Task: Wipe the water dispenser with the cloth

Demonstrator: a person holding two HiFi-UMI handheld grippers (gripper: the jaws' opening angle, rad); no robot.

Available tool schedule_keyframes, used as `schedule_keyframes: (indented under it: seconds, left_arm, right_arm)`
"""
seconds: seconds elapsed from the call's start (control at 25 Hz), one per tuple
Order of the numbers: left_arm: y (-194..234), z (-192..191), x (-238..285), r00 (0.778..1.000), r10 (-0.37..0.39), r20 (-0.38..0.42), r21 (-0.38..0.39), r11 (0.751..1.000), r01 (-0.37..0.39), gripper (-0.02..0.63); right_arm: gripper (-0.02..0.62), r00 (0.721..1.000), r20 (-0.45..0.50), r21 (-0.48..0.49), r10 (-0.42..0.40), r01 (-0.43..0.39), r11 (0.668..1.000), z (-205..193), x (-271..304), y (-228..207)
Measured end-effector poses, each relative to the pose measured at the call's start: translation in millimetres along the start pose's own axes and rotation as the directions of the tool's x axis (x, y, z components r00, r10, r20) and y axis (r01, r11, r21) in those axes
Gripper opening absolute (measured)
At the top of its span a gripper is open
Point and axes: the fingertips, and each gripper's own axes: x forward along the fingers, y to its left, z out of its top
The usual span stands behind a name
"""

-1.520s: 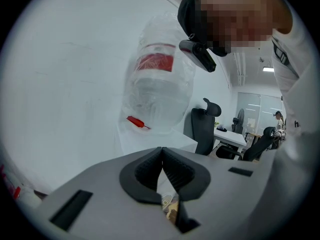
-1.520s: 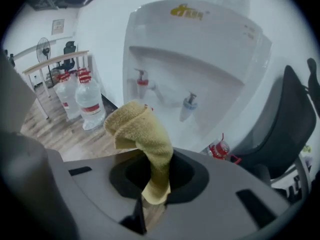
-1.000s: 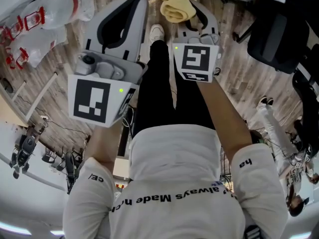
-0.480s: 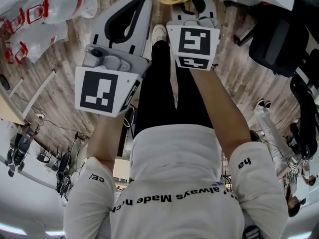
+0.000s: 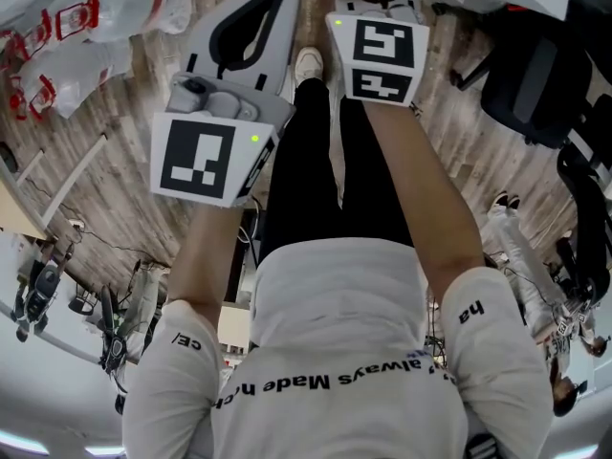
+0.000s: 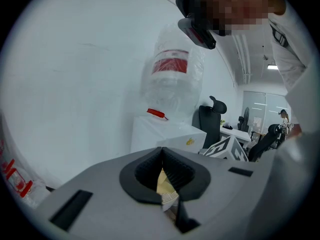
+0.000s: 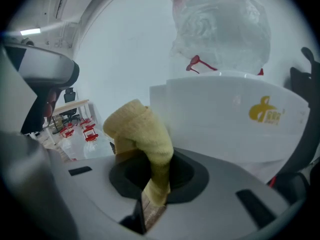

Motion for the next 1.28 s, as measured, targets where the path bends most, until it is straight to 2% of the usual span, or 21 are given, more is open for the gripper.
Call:
schedule_keyframes:
  seconds: [0.48,1.04,1.28]
  left_arm:
    - [2,-11,-3,1.000,0.003,-0.026,-0.006,1.000,-0.003,0.020]
    - [6,-16,3,1.000,-0.006,-0.015,-0.026,1.000,0.005,0.020]
    - [10,-23,4,0.999,0.006,-0.046,-0.022,1.000,-0.007,0.020]
  right_arm:
    - [0.061,0.999,-0.032,0.026,-0.015,0.016,1.000,-23,15,-10]
    - [0.062,0.995,-0.096,0.050,-0.010,0.014,0.999,-59,39,-8]
    - [0.061,0.993,-0.121,0.052,-0.009,0.015,0.999,-74,51,-4]
